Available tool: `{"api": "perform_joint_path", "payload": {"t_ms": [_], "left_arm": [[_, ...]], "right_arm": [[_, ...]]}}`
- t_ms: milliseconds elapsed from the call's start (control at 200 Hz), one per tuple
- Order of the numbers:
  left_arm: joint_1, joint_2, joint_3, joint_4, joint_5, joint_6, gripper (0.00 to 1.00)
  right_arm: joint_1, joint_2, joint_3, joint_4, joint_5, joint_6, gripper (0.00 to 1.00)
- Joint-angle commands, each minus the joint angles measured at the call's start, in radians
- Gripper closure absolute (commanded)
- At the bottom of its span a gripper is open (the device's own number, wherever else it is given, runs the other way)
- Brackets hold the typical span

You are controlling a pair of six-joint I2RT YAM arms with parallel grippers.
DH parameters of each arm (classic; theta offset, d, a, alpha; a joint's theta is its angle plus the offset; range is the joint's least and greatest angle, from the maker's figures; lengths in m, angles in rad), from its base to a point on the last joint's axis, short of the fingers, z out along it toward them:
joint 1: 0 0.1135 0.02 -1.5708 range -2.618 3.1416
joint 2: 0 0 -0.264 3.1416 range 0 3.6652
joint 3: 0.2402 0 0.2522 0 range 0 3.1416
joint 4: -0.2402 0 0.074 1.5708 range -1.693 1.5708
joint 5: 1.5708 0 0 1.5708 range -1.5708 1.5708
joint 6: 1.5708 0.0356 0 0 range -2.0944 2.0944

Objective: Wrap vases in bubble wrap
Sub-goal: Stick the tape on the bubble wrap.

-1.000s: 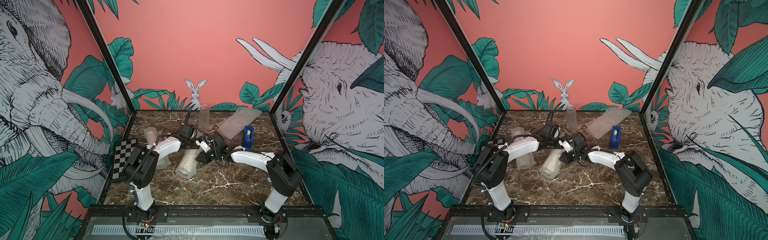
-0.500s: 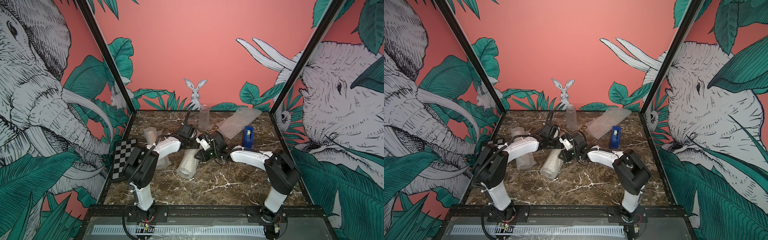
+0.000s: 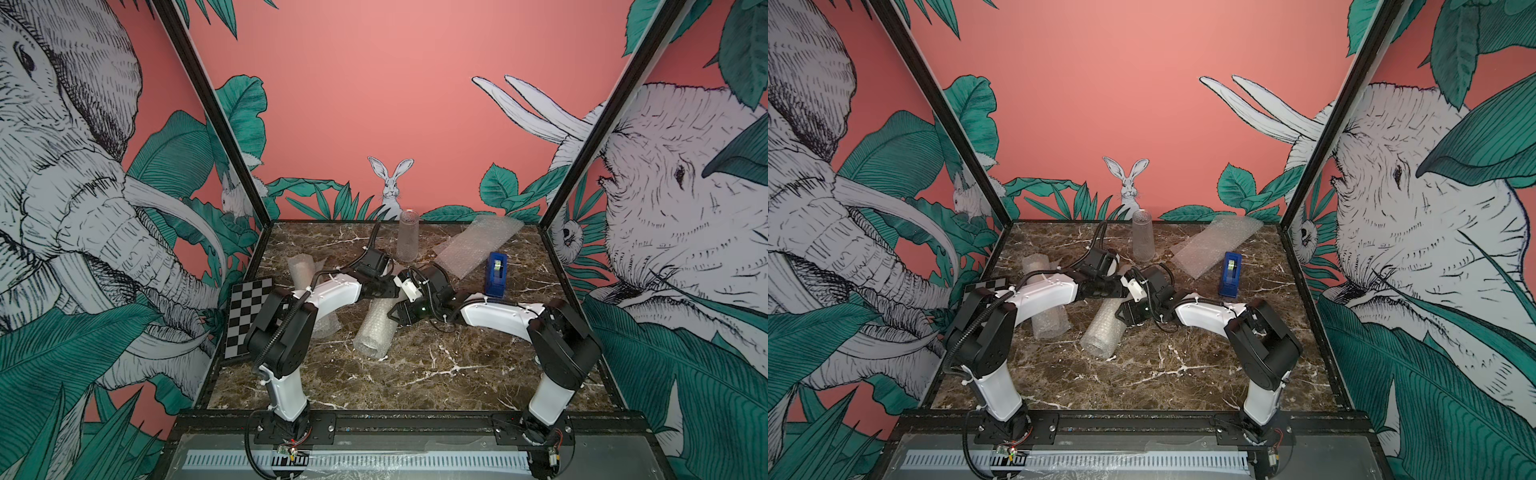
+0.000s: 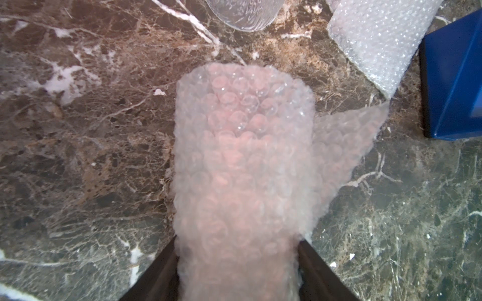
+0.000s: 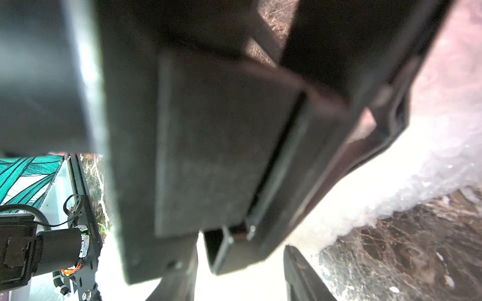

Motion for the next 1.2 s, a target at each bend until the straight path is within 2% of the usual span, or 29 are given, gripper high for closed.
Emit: {"api": "perform_joint_path", "payload": {"t_ms": [0, 235, 455, 535, 695, 1000, 1195], "left_arm": [[-0.017, 0.002, -0.037, -0.115, 0.006, -0.003, 0.36], [-0.017, -0.004, -0.037, -0.119, 0.002, 0.0, 0.36], [-0.017, -0.003, -0.034, -0.118, 0.003, 0.002, 0.36], [-0.017, -0.004, -0.034, -0.117, 0.002, 0.0, 0.36], [-0.016, -0.005, -0.034, -0.116, 0.003, -0.002, 0.36], [-0.016, -0.007, -0.04, -0.112, 0.003, -0.004, 0.36], [-0.017, -0.017, -0.051, -0.101, 0.005, -0.012, 0.36]], "right_arm": [[0.008, 0.004, -0.007, 0.013, -0.024, 0.018, 0.44], [0.014, 0.023, -0.009, 0.051, -0.041, 0.044, 0.4], [0.015, 0.01, -0.025, 0.031, 0.026, 0.071, 0.28], [0.017, 0.014, -0.022, 0.027, 0.054, 0.083, 0.28], [0.034, 0.048, -0.005, 0.067, 0.042, 0.118, 0.38], [0.047, 0.064, 0.001, 0.052, 0.11, 0.153, 0.34], [0.051, 0.081, 0.003, 0.086, 0.095, 0.184, 0.29]]}}
